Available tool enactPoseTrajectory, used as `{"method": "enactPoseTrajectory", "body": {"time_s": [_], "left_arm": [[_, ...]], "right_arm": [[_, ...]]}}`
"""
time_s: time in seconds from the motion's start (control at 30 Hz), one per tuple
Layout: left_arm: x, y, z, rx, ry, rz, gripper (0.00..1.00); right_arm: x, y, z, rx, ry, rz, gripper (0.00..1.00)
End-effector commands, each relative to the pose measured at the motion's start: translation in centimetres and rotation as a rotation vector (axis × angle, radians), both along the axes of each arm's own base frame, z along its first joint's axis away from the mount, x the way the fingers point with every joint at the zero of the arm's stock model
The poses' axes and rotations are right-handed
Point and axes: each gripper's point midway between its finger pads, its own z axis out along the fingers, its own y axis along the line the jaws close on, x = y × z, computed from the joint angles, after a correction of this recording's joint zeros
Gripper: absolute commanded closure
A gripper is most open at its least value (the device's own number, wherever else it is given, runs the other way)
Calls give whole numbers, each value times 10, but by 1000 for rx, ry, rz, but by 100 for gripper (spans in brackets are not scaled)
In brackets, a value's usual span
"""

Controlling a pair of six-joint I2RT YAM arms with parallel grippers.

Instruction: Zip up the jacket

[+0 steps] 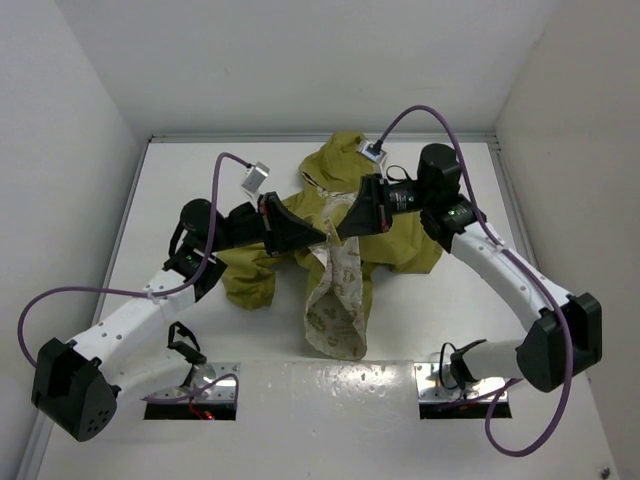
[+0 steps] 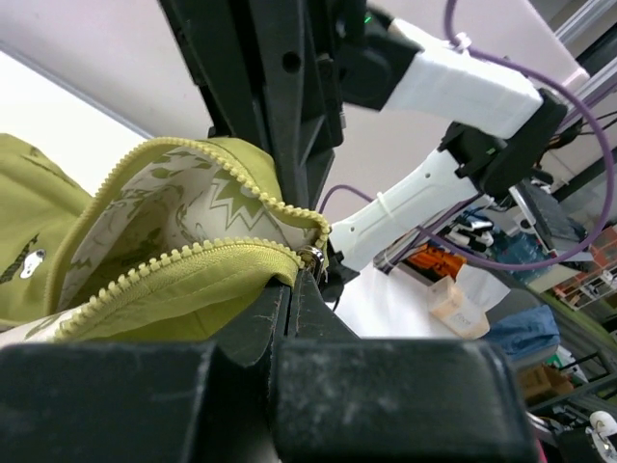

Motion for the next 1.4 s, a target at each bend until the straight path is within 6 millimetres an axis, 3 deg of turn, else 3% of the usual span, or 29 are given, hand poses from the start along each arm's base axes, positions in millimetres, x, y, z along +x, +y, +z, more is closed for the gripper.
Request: {"method": "enactPoseTrajectory", "body": {"time_s": [0.0,0.23,0.5,0.87,1.07,1.3,1.37], "left_arm": [[0,-3,6,29,-56,3,100],[-10,2,17,-22,-90,-4,100],[-23,-5,23,-18,-136,-76,100],[-9,-15,1,82,-88,-34,100],[-8,-14,14,44,-98,-24,100],[-16,-14,20,29,-140,-62,100],[-16,-14,13,54,-139,-69,100]], "right_arm": [[-11,-5,20,14,-173,20,100],[-9,-10,0,-79,-181,-22,100],[-2,-8,-6,-113,-164,-48,100],[-8,-11,-1,-133,-297,-24,100],[-26,-12,-11,-174,-394,26,100],[-21,-15,-17,-219,-446,11,100],[-18,-16,-18,-220,-470,0,100]]}}
